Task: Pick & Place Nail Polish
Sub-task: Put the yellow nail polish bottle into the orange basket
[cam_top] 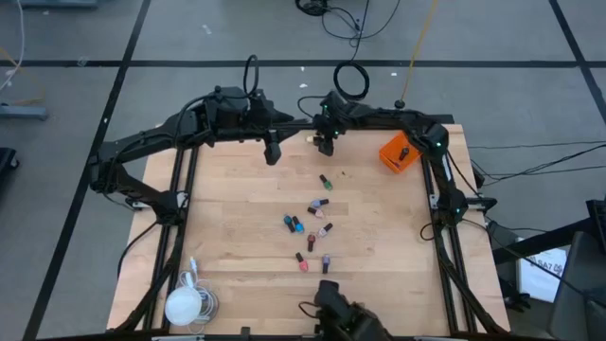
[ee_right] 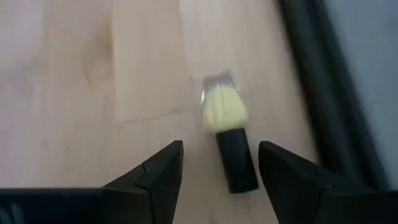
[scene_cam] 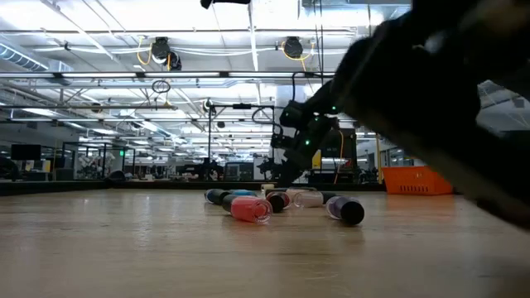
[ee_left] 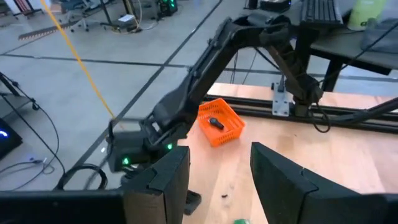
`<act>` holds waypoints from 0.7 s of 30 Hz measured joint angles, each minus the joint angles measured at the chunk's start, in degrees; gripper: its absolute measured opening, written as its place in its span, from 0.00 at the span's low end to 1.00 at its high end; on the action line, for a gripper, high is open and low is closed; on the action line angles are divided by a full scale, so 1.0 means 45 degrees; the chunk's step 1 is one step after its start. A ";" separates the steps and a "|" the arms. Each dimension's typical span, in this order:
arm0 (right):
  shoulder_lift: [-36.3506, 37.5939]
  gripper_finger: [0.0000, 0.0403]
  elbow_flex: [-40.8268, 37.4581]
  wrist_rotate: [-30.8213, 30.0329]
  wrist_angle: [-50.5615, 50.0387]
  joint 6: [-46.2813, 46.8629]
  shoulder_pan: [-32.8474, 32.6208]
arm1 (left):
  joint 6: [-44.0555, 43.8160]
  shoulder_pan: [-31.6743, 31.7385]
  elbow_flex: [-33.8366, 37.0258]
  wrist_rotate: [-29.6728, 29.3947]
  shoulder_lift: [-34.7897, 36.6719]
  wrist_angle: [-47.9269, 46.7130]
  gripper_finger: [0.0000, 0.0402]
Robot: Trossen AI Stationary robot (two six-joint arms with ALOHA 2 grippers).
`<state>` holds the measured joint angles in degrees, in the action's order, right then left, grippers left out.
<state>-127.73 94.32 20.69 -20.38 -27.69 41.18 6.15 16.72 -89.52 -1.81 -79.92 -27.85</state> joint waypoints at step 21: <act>-0.0571 0.12 0.0816 -0.1559 -0.1486 -0.1212 -0.0377 | 0.0001 0.0305 0.0000 -0.0416 0.0000 -0.0537 0.41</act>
<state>-130.30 98.00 13.67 -27.07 -33.14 39.48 6.15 18.09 -89.52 -3.68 -79.92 -30.26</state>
